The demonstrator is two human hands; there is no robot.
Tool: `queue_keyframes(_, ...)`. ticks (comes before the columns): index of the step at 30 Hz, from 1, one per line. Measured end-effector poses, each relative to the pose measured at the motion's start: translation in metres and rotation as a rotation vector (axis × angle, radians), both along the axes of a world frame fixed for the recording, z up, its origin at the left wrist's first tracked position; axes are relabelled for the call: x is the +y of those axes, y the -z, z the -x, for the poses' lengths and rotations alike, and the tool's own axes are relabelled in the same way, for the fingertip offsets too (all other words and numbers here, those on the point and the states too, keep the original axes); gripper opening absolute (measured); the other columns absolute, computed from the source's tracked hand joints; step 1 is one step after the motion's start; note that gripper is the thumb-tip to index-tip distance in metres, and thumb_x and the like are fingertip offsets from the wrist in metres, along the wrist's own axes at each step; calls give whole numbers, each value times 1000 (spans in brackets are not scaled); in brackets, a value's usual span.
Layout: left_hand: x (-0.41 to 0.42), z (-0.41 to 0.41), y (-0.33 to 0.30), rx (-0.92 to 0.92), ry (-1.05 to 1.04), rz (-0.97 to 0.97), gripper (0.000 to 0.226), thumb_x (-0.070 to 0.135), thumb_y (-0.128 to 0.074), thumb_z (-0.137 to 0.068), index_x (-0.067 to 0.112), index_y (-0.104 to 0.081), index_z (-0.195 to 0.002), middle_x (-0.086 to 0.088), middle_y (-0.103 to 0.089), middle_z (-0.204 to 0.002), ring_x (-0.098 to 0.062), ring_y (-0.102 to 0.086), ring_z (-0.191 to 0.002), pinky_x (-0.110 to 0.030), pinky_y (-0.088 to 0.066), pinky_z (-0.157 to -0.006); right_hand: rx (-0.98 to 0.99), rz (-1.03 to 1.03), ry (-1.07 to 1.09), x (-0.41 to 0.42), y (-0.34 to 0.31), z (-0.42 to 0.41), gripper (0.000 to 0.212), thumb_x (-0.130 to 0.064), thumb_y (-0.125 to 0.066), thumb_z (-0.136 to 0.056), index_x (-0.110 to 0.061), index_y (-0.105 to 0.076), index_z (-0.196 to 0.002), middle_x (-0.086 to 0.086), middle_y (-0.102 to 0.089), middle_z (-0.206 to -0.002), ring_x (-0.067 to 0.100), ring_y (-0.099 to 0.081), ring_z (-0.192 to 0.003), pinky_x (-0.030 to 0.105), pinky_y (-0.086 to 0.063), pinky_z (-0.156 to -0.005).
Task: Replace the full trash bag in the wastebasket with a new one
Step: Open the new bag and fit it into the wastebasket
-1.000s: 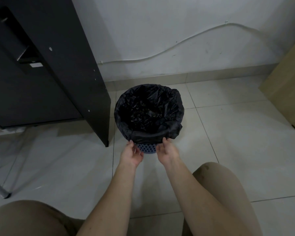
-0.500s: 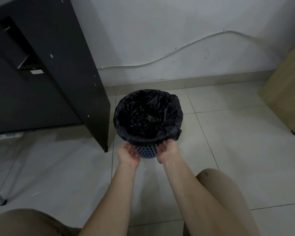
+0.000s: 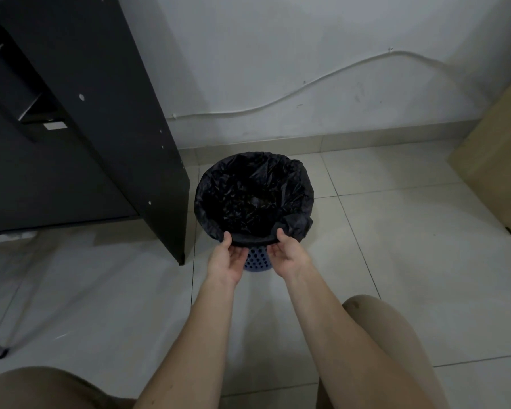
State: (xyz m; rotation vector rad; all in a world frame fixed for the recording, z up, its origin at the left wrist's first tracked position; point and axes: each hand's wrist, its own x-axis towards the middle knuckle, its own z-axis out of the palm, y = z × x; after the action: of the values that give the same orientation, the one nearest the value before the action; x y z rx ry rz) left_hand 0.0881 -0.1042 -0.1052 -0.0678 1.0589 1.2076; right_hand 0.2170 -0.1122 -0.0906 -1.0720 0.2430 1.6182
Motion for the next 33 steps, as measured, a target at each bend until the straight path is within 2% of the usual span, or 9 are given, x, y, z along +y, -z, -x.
queue_keyframes(4,3,-1,-2,55,-47,6,38,9,-55,-102,15,-49,-139,-18,-62,-126,-31,-63,-111,-43,-57,-73,-40,-14,-29,-1,2,-2,32,-14,-57,-101,-11,-55,-133,3,-67,-104,13,-62,-89,26,-48,-82)
queue_keyframes(6,7,4,-6,47,-37,17,39,4,-52,-102,20,-49,-137,-17,-61,-125,-34,-62,-111,-47,-56,-71,-62,-1,-60,-1,1,-3,28,-15,-57,-101,-14,-56,-129,4,-67,-109,14,-62,-89,27,-47,-82)
queue_keyframes(8,12,10,-10,20,-7,64,37,5,-51,-102,13,-52,-138,-15,-61,-122,-32,-62,-106,-44,-55,-73,-81,11,-98,-1,1,-4,25,-17,-56,-102,-16,-56,-127,5,-65,-116,14,-61,-88,26,-46,-73)
queue_keyframes(12,27,23,-16,73,61,138,24,22,-60,-98,9,-59,-118,-11,-63,-111,-26,-62,-94,-39,-53,-71,-99,30,-145,-1,0,-5,17,-18,-56,-102,-17,-58,-119,2,-66,-111,14,-59,-83,26,-40,-66)
queue_keyframes(17,40,34,-20,56,145,166,17,20,-57,-101,8,-58,-113,-12,-64,-107,-30,-61,-93,-44,-50,-76,-113,40,-161,0,-2,-3,31,-18,-56,-102,-13,-56,-133,4,-64,-130,18,-60,-114,29,-39,-88)
queue_keyframes(21,43,40,-20,-3,165,178,14,16,-55,-101,7,-58,-111,-13,-64,-109,-31,-61,-94,-47,-48,-68,-122,53,-168,1,-1,-4,36,-18,-58,-101,-12,-54,-136,3,-65,-131,15,-60,-108,27,-38,-85)
queue_keyframes(25,43,43,-18,-24,159,162,13,13,-55,-101,5,-57,-111,-12,-64,-115,-30,-62,-99,-46,-50,-77,-131,65,-175,2,1,-5,38,-19,-58,-101,-11,-52,-138,4,-64,-132,15,-60,-105,26,-38,-78)
queue_keyframes(29,44,47,-19,3,173,146,7,8,-54,-102,2,-56,-103,-17,-61,-111,-31,-58,-115,-50,-43,-107,-136,68,-169,2,2,-5,39,-19,-59,-101,-12,-52,-139,4,-66,-130,14,-62,-102,25,-38,-73)
queue_keyframes(33,47,51,-24,60,187,156,11,7,-49,-104,0,-54,-98,-19,-60,-101,-33,-55,-114,-48,-44,-107,-144,79,-167,2,4,-5,43,-19,-60,-100,-11,-49,-141,4,-65,-131,15,-62,-111,25,-38,-68)
